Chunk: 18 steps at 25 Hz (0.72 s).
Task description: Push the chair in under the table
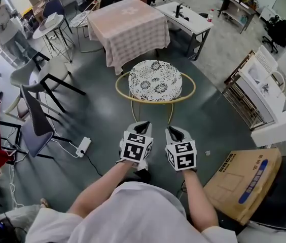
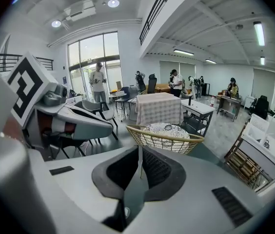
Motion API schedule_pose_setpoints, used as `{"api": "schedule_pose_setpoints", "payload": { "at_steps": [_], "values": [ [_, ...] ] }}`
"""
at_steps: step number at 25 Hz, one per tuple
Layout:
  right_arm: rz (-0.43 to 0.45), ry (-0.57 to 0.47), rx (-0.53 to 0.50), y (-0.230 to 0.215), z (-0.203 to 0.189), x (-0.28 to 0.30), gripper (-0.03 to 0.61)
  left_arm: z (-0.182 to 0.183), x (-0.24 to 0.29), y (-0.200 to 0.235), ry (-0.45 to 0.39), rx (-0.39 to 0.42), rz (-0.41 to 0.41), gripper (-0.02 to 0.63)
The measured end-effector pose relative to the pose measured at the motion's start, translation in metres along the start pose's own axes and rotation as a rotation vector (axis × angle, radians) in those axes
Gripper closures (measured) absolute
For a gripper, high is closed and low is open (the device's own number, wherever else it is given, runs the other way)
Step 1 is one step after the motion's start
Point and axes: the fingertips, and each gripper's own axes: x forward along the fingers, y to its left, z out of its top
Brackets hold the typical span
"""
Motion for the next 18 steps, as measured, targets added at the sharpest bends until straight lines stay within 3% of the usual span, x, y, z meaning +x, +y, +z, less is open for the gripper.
{"api": "schedule_pose_setpoints", "payload": {
  "at_steps": [10,18],
  "values": [
    [-0.04,0.073,-0.124,-0.021,0.025,0.052,0.574,0.026,0.033,0.057,0.004,0.082,-0.033,0.609],
    [-0.058,0.115,-0.267,-0.034,0.03,0.07,0.574,0.015,0.056,0.086,0.078,0.266,-0.062,0.607]
  ]
}}
